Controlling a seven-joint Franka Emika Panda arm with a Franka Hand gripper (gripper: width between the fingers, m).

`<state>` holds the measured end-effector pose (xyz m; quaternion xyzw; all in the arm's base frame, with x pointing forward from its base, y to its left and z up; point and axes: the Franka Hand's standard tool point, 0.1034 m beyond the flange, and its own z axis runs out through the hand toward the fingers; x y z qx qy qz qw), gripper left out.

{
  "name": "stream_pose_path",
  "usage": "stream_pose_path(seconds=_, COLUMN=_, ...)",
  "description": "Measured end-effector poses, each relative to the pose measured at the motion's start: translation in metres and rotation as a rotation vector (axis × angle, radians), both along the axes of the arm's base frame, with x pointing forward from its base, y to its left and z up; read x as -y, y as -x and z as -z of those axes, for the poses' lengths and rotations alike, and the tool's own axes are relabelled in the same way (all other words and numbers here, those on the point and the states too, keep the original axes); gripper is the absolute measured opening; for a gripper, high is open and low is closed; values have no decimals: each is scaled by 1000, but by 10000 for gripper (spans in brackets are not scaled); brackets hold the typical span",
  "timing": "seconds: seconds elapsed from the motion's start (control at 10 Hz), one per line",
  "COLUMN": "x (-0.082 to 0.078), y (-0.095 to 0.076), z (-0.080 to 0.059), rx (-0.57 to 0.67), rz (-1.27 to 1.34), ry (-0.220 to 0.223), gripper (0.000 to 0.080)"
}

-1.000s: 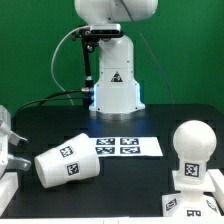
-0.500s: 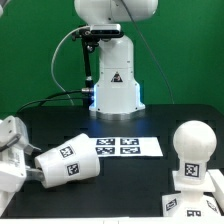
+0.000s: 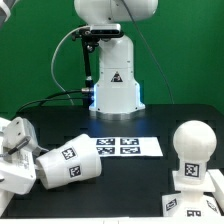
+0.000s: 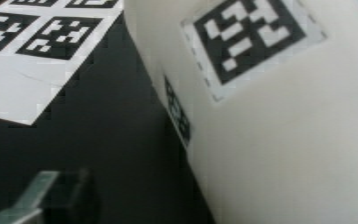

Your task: Assemble lamp

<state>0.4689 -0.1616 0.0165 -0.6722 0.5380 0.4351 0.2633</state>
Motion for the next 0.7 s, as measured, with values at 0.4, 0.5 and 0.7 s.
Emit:
stream_pose_path(seconds=0.4, x=-2, y=1, z=-3, rx=-5, rz=-3, ry=-13, gripper=67)
stream_pose_path(seconds=0.5, x=-2, y=2, z=-3, rx=-8, rz=-3, ry=-18, gripper=67)
stream_pose_path(seconds=0.7, x=-3, y=1, z=-5, rx=-6, rz=-5, ry=-19, gripper=60)
